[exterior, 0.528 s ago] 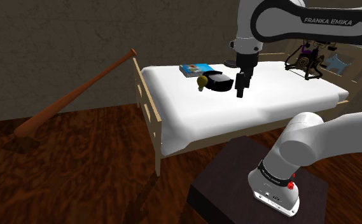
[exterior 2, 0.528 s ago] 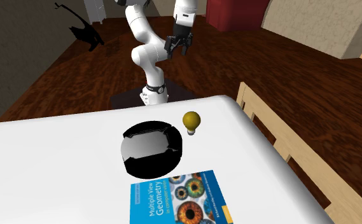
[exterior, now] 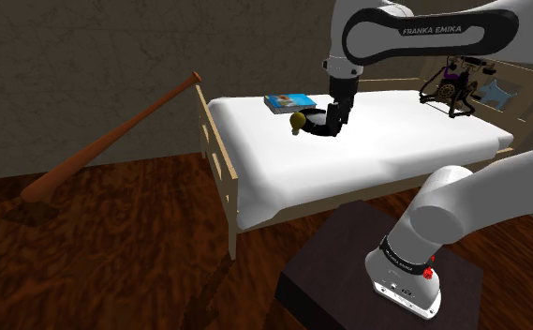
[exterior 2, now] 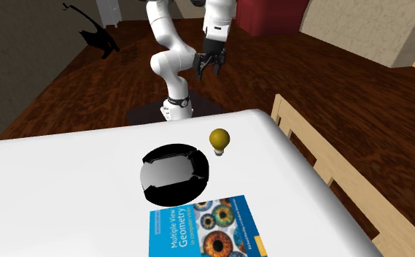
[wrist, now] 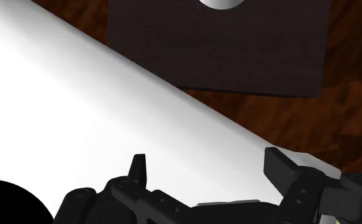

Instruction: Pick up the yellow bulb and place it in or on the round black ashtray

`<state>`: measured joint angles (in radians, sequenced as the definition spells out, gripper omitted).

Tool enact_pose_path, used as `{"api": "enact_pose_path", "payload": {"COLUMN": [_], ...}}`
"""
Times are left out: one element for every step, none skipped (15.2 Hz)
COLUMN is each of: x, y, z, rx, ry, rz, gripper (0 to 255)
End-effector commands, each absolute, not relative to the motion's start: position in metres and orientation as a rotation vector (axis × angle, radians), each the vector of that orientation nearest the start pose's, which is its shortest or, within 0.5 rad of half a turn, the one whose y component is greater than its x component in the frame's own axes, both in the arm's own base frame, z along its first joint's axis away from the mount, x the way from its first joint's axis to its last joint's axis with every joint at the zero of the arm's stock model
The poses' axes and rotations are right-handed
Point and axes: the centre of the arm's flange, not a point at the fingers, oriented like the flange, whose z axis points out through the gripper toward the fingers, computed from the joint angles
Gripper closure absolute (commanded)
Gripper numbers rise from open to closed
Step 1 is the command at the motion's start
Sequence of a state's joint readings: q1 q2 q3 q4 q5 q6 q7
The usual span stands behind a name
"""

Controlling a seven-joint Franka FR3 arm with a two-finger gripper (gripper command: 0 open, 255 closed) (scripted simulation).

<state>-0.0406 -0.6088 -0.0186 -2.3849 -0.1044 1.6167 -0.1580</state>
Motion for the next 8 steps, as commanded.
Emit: {"api": "enact_pose_path", "payload": {"x": [0.367,0.377,0.388,0.398,0.408,0.419,0.429,0.439], "y": [-0.047,-0.053,-0.058,-0.064,-0.07,-0.076,-0.082,-0.087], "z": [0.514,0.511,0.508,0.505,0.502,0.499,0.496,0.494], "rx": [-3.205,-3.207,-3.209,-3.211,-3.212,-3.214,-3.216,-3.217], "ry": [-0.177,-0.173,-0.168,-0.164,-0.159,-0.155,-0.15,-0.146], "rz": [0.243,0.231,0.218,0.206,0.194,0.181,0.169,0.157], "gripper": [0,0,0,0,0,0,0,0]}}
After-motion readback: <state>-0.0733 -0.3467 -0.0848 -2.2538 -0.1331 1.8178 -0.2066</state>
